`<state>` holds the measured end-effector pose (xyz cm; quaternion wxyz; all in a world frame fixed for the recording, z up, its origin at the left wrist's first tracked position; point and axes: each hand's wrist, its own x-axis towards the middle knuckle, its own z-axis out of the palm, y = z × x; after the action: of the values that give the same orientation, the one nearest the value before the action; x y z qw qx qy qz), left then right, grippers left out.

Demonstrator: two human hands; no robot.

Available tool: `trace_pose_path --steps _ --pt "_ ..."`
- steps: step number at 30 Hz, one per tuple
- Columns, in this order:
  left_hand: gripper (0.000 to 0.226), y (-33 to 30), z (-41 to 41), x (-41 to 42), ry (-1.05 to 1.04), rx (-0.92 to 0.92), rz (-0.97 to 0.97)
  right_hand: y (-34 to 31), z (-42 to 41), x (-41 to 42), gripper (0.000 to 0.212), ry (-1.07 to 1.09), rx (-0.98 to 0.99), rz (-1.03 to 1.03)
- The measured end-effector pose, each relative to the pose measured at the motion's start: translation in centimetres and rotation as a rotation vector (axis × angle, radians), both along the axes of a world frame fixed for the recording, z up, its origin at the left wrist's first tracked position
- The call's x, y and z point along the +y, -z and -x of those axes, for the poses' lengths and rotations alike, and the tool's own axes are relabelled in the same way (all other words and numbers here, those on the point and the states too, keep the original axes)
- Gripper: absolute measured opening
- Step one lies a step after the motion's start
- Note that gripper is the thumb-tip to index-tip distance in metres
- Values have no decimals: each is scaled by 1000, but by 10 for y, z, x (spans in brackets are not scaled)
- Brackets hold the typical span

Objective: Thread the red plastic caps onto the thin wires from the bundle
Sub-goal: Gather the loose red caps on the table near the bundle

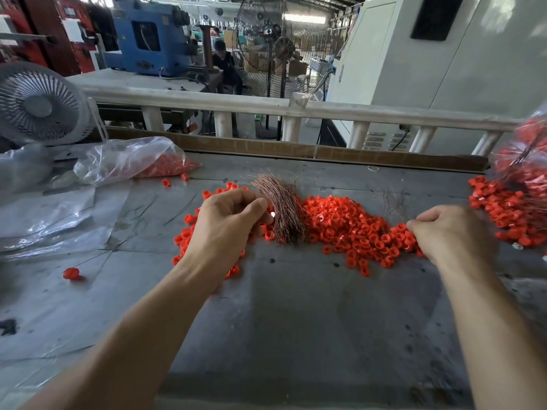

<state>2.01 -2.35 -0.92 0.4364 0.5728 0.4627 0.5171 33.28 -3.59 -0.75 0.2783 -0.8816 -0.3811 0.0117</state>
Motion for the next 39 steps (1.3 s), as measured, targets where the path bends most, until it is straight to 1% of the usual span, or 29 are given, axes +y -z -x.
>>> trace_pose_path --steps 3,4,6,8,10,13,17,18,20,24,27,32,34,36,39 --pt "16 2 1 1 8 14 -1 -1 6 -1 17 -56 -66 -74" --pt "16 2 1 1 10 19 -4 -1 11 -2 15 -101 -83 -135" --pt "16 3 1 2 9 27 -8 -2 24 -3 4 -205 -63 -257" --pt "16 5 1 5 -1 49 -12 -1 40 -3 10 -316 -10 -302" --pt "16 7 2 7 -15 93 -18 2 55 -2 13 -425 14 -290" --pt "16 11 2 10 -53 220 -59 9 74 -3 11 -561 37 -247" --pt "16 16 -1 10 -100 531 -159 19 96 -5 7 -679 33 -166" --pt "16 17 -1 9 -110 577 -178 21 101 -6 8 -695 46 -157" --pt "16 17 -1 9 -134 613 -209 23 108 -5 13 -704 53 -147" --pt "14 13 2 9 -197 602 -262 26 110 -4 21 -688 11 -151" --pt "14 10 6 9 -257 617 -241 26 106 -1 24 -670 18 -183" --pt "11 10 8 8 -341 744 -232 28 108 1 33 -681 -23 -175" --pt "12 11 10 9 -356 811 -190 29 111 1 30 -697 -34 -177" --pt "19 13 13 11 -358 872 -131 29 114 1 25 -715 -40 -188" --pt "30 18 15 14 -373 896 -93 28 117 1 20 -716 -34 -214"
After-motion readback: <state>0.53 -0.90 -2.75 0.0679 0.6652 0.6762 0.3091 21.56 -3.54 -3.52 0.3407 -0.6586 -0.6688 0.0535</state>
